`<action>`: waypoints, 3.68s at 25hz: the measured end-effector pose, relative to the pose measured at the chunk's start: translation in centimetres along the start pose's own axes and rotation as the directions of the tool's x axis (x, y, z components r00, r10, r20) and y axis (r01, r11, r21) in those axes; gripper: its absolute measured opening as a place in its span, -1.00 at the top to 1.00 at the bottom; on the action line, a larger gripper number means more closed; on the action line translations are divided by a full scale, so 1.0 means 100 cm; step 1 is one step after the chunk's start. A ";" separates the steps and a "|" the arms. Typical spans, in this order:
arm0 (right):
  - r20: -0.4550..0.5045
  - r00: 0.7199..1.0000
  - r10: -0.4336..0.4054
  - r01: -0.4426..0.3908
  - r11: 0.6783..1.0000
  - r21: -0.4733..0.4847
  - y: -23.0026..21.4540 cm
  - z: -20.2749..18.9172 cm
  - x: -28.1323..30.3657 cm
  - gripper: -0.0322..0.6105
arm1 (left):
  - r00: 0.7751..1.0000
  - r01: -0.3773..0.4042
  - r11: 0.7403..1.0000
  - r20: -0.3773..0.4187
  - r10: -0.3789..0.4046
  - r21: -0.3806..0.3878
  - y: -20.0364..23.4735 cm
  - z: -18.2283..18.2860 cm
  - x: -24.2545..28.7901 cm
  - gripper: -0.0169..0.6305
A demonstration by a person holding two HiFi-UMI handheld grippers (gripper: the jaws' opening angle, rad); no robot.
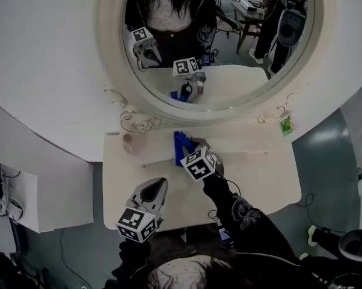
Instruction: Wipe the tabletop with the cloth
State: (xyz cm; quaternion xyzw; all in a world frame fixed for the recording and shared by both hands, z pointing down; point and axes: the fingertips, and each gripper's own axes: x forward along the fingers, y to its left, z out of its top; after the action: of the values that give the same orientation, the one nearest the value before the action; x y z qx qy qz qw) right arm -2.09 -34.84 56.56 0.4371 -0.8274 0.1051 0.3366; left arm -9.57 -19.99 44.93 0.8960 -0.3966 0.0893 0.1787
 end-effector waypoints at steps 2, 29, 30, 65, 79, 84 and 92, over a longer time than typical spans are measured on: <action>0.001 1.000 -0.009 0.009 1.000 0.016 -0.019 -0.010 -0.008 0.67 | 1.000 0.013 1.000 -0.012 -0.013 0.007 -0.016 -0.001 0.015 0.94; -0.051 0.987 -0.149 0.156 0.975 0.155 -0.245 -0.158 -0.135 0.68 | 0.990 0.135 0.989 -0.057 -0.132 0.053 -0.181 0.001 0.168 0.94; -0.057 0.985 -0.161 0.168 0.972 0.164 -0.254 -0.164 -0.140 0.68 | 0.988 0.144 0.988 -0.060 -0.140 0.055 -0.186 0.000 0.172 0.94; -0.073 0.962 -0.263 0.269 0.865 0.424 -0.227 -0.162 -0.203 0.67 | 0.999 0.042 0.999 -0.010 -0.042 0.018 -0.089 -0.007 0.072 0.94; 0.015 1.000 0.011 -0.015 0.939 0.343 0.044 -0.050 -0.096 0.67 | 0.999 -0.052 0.999 0.018 0.051 0.013 0.025 -0.014 -0.055 0.94; -0.011 0.988 0.157 -0.149 0.957 0.250 0.142 -0.019 -0.044 0.67 | 0.993 -0.121 0.993 0.012 0.121 -0.009 0.060 -0.026 -0.098 0.94; -0.035 0.943 0.330 -0.322 0.936 0.142 0.262 0.020 0.008 0.67 | 0.963 -0.269 0.961 -0.002 0.269 -0.061 0.105 -0.049 -0.165 0.94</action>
State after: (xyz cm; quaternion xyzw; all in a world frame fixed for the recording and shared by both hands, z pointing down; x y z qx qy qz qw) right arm -24.13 -20.68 58.69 0.3121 -0.8694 0.2274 0.3082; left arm -28.53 -13.37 47.12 0.8283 -0.5177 0.0977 0.1909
